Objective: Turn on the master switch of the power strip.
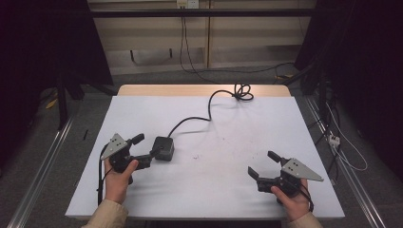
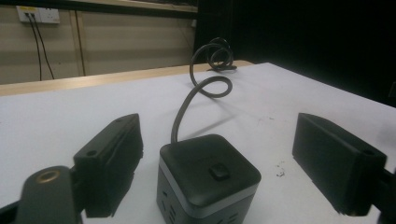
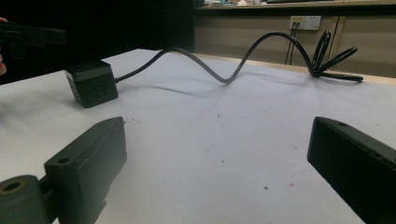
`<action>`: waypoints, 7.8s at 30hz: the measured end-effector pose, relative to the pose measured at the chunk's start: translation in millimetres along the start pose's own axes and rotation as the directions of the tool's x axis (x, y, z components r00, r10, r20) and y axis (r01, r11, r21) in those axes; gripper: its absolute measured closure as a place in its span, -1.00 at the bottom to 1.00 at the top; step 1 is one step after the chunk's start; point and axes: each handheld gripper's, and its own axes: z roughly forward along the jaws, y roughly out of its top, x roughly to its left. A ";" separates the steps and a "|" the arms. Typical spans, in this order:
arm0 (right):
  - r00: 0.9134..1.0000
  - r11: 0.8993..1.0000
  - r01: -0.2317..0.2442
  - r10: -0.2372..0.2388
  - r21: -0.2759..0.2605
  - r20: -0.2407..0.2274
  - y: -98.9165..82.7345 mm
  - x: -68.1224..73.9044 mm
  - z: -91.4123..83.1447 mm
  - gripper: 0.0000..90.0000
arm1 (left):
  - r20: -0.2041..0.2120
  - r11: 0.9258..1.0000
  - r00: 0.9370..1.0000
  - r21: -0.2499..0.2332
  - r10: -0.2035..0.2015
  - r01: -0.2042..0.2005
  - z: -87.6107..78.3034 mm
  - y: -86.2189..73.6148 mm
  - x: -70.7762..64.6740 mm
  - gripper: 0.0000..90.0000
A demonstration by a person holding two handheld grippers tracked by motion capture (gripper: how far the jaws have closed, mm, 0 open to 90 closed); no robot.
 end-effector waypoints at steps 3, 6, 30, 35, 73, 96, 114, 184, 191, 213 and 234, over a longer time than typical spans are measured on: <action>1.000 1.000 -0.002 0.002 0.000 0.000 -0.1 -0.1 0.0 -0.91 | -0.001 1.000 1.000 0.010 0.006 -0.006 1.2 0.6 -0.4 -0.54; 1.000 1.000 0.000 0.000 -0.001 -0.001 0.2 0.3 0.0 -0.91 | 0.003 1.000 1.000 0.011 0.007 -0.007 2.2 1.8 -0.6 -0.45; 1.000 1.000 -0.001 0.001 -0.009 -0.006 0.6 0.1 -0.4 -0.91 | 0.032 0.998 0.999 0.058 0.000 -0.002 11.9 5.4 -0.7 0.21; 1.000 1.000 0.000 0.000 -0.011 -0.008 0.7 0.0 -0.5 -0.91 | 0.036 0.998 0.999 0.061 0.003 -0.005 12.3 5.6 -1.0 0.34; 1.000 1.000 0.002 -0.003 -0.014 -0.009 1.2 0.3 -1.0 -0.91 | 0.023 0.995 1.000 0.098 0.001 -0.004 16.8 3.7 -0.5 0.88; 1.000 1.000 0.003 -0.003 -0.014 -0.006 1.3 -0.2 -1.4 -0.91 | 0.019 0.989 1.000 0.148 -0.005 0.002 20.2 0.6 -1.3 1.00; 1.000 1.000 0.000 0.000 -0.016 -0.007 1.6 -0.3 -2.2 -0.91 | 0.013 0.986 1.000 0.167 -0.010 0.008 23.9 -1.9 -0.9 1.00; 1.000 1.000 0.001 -0.001 -0.019 -0.008 2.0 0.2 -2.7 -0.91 | -0.001 0.983 0.999 0.182 -0.033 0.033 25.1 -4.5 -2.0 1.00; 1.000 1.000 0.002 -0.002 -0.019 -0.009 2.1 0.2 -2.6 -0.91 | -0.004 0.982 0.999 0.185 -0.036 0.036 25.1 -4.4 -2.3 1.00; 1.000 1.000 0.003 -0.003 -0.021 -0.009 2.4 0.8 -2.8 -0.91 | -0.015 0.981 0.999 0.188 -0.049 0.051 25.5 -4.3 -3.3 1.00; 1.000 1.000 0.003 -0.004 -0.022 -0.008 2.9 1.4 -3.1 -0.91 | -0.035 0.978 0.999 0.204 -0.041 0.047 26.2 -2.4 -6.0 1.00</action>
